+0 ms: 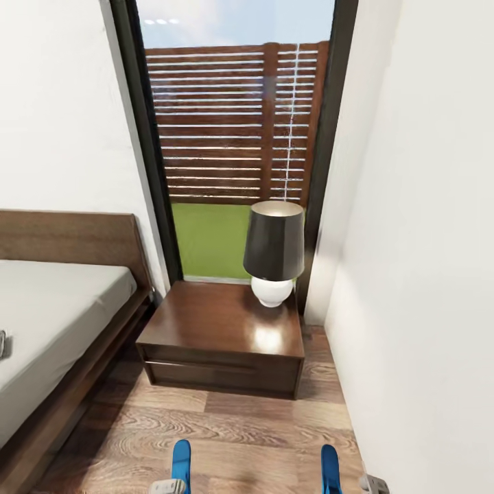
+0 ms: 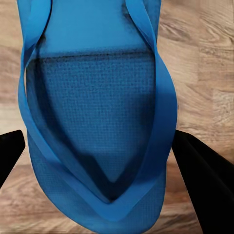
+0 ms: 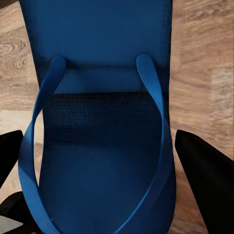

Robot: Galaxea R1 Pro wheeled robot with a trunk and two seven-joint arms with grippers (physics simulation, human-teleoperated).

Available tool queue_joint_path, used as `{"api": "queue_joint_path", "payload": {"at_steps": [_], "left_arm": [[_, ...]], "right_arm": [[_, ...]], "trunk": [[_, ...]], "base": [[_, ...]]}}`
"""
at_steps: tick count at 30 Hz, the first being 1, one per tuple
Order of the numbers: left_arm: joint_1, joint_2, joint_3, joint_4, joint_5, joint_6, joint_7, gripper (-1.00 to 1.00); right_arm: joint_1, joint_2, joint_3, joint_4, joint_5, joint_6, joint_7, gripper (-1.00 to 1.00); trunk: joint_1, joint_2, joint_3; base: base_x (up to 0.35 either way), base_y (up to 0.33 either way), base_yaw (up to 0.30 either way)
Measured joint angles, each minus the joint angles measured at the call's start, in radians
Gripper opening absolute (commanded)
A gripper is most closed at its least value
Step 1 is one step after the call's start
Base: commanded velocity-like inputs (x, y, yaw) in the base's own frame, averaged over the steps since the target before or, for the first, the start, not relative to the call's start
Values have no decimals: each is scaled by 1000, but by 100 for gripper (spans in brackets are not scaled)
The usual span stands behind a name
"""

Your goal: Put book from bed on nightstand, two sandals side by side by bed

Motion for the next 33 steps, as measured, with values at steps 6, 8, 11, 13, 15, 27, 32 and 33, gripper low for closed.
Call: {"api": "queue_joint_path", "payload": {"at_steps": [6,8,11,13,15,27,32,33], "left_arm": [[0,0,0,0,0,0,0,-100],[0,0,0,0,0,0,0,-100],[0,0,0,0,0,0,0,-100],[0,0,0,0,0,0,0,-100],[0,0,0,0,0,0,0,-100],[0,0,0,0,0,0,0,-100],[0,0,0,0,0,0,0,-100],[0,0,0,0,0,0,0,-100]], "right_arm": [[0,0,0,0,0,0,0,-100],[0,0,0,0,0,0,0,-100],[0,0,0,0,0,0,-1,-100],[0,0,0,0,0,0,-1,-100],[0,0,0,0,0,0,-1,-100],[0,0,0,0,0,0,-1,-100],[0,0,0,0,0,0,-1,-100],[0,0,0,0,0,0,-1,-100]], "trunk": [[0,0,0],[0,0,0],[0,0,0],[0,0,0],[0,0,0],[0,0,0],[0,0,0],[0,0,0]], "base": [[1,0,275],[0,0,276],[0,0,276],[0,0,276],[0,0,276],[0,0,276],[0,0,276],[0,0,276]]}}
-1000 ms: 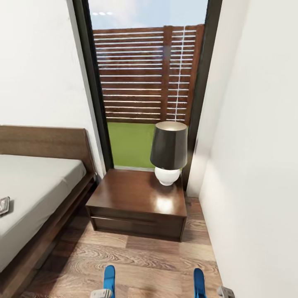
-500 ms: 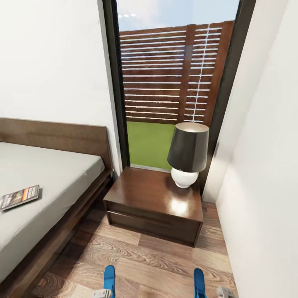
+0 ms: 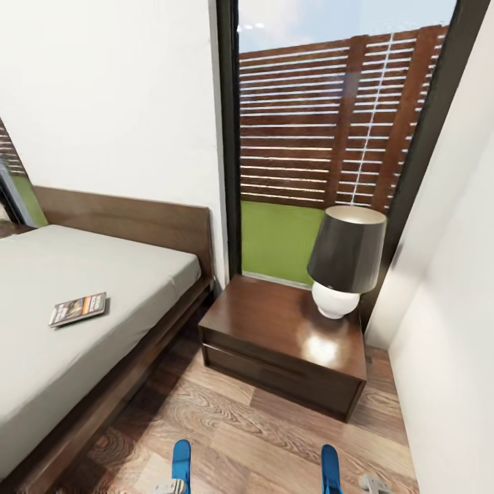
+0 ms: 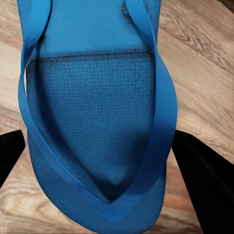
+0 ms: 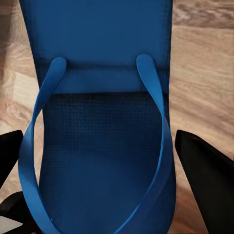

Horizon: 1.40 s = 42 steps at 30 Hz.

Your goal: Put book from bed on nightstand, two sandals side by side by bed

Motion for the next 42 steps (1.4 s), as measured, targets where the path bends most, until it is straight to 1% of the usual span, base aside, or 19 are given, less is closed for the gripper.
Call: {"api": "queue_joint_path", "payload": {"at_steps": [28,34,42], "left_arm": [[0,0,0,0,0,0,0,-100],[0,0,0,0,0,0,0,-100],[0,0,0,0,0,0,0,-100]], "right_arm": [[0,0,0,0,0,0,0,-100],[0,0,0,0,0,0,0,-100],[0,0,0,0,0,0,0,-100]], "trunk": [[0,0,0],[0,0,0],[0,0,0]], "base": [[1,-1,276],[74,-113,276],[6,-9,276]]}}
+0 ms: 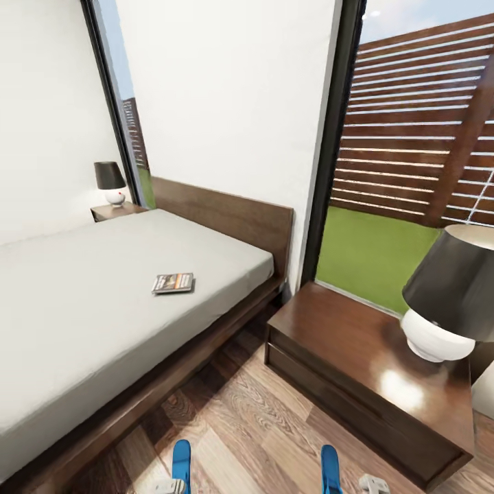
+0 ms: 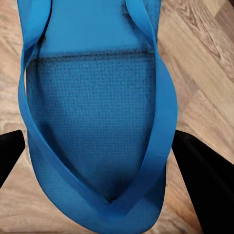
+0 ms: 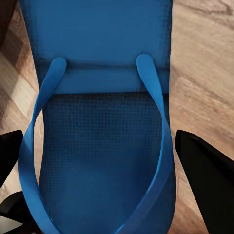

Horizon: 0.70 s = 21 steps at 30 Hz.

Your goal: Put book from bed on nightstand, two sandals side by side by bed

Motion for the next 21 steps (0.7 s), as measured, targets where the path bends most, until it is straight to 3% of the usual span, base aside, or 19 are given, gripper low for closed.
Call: {"api": "queue_joint_path", "payload": {"at_steps": [21], "left_arm": [[0,0,0,0,0,0,0,-100]], "right_arm": [[0,0,0,0,0,0,0,-100]], "trunk": [[0,0,0]], "base": [[0,0,276]]}}
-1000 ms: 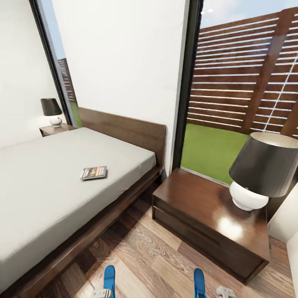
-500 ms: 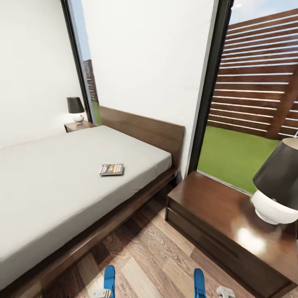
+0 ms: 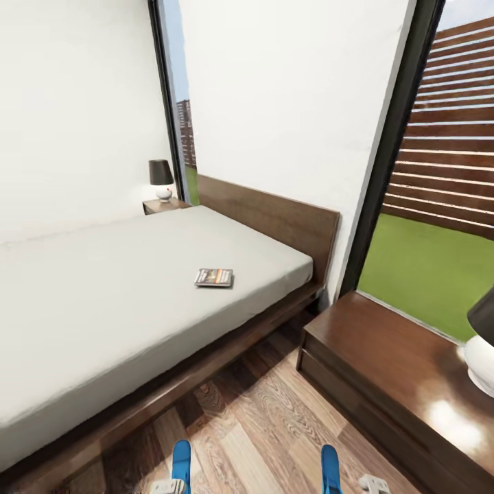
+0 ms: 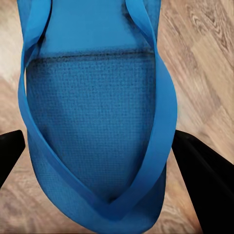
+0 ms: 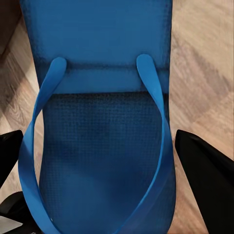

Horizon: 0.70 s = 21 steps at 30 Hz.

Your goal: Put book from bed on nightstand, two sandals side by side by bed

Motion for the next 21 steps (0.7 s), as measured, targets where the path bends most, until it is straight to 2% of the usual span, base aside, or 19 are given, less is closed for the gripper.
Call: {"api": "queue_joint_path", "payload": {"at_steps": [21], "left_arm": [[0,0,0,0,0,0,0,-100]], "right_arm": [[0,0,0,0,0,0,0,-100]], "trunk": [[0,0,0]], "base": [[0,0,277]]}}
